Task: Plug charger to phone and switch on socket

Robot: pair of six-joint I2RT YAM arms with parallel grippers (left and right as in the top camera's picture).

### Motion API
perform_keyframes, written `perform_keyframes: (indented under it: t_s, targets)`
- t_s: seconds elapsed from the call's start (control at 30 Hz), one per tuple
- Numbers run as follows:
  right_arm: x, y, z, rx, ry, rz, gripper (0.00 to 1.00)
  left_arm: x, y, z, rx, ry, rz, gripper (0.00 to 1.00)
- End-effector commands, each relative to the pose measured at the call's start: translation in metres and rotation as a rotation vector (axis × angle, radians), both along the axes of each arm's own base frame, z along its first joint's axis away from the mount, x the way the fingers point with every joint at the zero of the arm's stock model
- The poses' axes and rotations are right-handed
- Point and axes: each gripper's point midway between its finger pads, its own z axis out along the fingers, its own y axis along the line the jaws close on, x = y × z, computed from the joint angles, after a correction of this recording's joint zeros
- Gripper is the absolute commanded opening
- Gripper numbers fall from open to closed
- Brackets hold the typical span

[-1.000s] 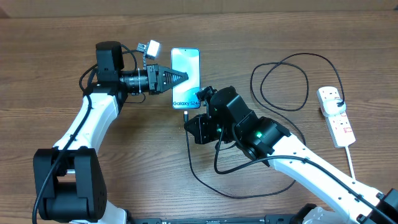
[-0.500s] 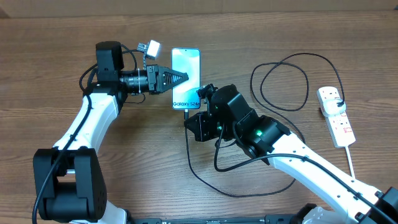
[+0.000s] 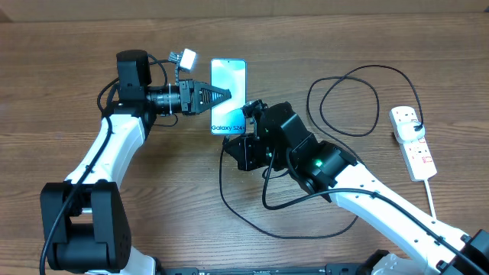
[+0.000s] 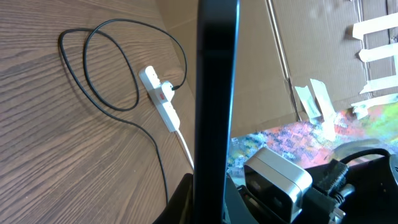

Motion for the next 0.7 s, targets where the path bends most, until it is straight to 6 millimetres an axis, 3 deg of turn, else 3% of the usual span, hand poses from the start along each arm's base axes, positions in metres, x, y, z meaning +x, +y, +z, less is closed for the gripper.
perform_keyframes:
  t_s: [0.0,0.2,0.27,0.37,0.5,0.67]
  targets:
    - [0.005,0.001,0.009,0.008,-0.013,-0.007,0.04,-0.006,-0.003,0.009,-0.024,-0.039,-0.040,0.04]
    - [-0.006,-0.042,-0.038,-0.249,0.080,-0.118,0.04,0.018,0.017,0.002,0.030,-0.013,0.094,0.04]
    - [-0.008,-0.049,-0.045,-0.298,0.072,-0.122,0.15,0.029,0.029,0.001,0.042,-0.003,0.156,0.04]
    - [-0.004,-0.049,-0.048,-0.328,0.037,-0.124,0.35,0.044,0.049,-0.004,0.070,0.032,0.259,0.04]
    - [0.005,-0.038,-0.061,-0.339,0.013,-0.127,0.49,0.052,0.072,-0.006,0.077,0.047,0.329,0.04]
    - [0.025,-0.025,-0.102,-0.369,0.062,-0.219,0.53,0.057,0.097,-0.006,0.072,0.054,0.383,0.04]
